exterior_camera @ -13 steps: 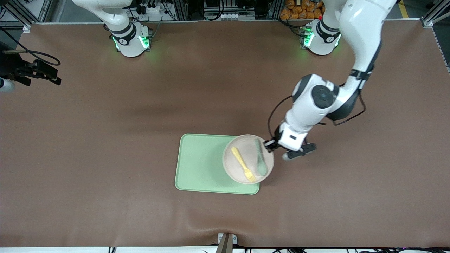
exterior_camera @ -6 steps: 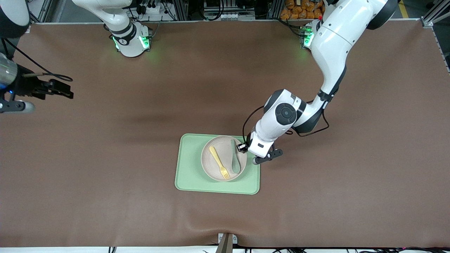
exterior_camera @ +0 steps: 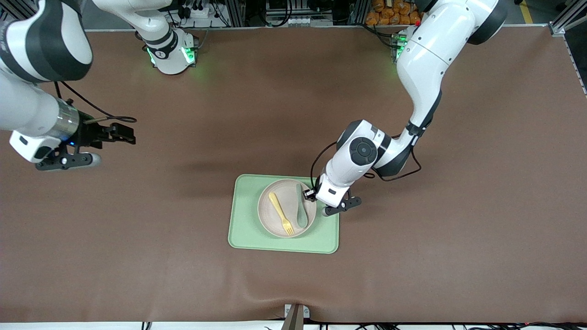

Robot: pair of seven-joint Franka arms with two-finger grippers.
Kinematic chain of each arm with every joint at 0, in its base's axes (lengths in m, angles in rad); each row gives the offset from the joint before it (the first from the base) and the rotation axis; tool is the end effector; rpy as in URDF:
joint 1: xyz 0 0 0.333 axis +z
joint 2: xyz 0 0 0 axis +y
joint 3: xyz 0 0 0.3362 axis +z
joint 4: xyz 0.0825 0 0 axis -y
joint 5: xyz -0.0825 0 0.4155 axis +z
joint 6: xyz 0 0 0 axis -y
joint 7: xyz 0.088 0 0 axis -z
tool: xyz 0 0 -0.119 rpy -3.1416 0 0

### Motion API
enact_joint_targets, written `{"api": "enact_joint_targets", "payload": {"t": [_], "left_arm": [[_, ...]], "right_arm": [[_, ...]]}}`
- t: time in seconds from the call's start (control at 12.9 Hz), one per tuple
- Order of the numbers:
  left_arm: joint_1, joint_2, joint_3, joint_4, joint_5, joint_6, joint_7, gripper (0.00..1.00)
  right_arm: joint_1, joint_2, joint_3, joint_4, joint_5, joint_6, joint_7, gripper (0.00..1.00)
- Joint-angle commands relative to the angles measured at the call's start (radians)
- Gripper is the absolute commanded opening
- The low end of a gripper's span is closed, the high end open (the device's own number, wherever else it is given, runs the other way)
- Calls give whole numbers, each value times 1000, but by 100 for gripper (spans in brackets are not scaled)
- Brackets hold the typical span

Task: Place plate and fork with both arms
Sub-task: 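Reach the right gripper toward the plate while the left gripper releases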

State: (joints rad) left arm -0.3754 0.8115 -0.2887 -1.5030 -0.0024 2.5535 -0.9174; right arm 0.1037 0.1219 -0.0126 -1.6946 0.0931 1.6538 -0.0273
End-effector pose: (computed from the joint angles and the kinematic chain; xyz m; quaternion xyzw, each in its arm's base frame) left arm 0.6384 -0.4469 0.2084 0.9694 0.1811 0.0241 0.1637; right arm 0.6100 0.0664 0.5044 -0.9944 -0.0513 0.0826 0.0425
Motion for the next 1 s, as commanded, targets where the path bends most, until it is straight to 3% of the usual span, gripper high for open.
{"api": "enact_joint_targets", "payload": {"t": [0.0, 0.39, 0.7, 0.77, 0.85, 0.93], "left_arm": [[-16, 37, 23, 37, 10, 22, 17, 0], [39, 28, 37, 18, 67, 22, 34, 0], [64, 26, 39, 3, 78, 17, 26, 0], [73, 24, 39, 3, 78, 13, 26, 15], [79, 17, 37, 4, 76, 8, 17, 68], [85, -1, 37, 3, 78, 5, 15, 100]], "right_arm": [[19, 57, -6, 0, 66, 21, -6, 100], [141, 178, -6, 10, 94, 191, -8, 100], [275, 336, -6, 119, 96, 364, -2, 100], [310, 369, -6, 142, 94, 403, 1, 100], [339, 402, -6, 162, 94, 441, 1, 100], [358, 438, -4, 190, 94, 492, -6, 100]]}}
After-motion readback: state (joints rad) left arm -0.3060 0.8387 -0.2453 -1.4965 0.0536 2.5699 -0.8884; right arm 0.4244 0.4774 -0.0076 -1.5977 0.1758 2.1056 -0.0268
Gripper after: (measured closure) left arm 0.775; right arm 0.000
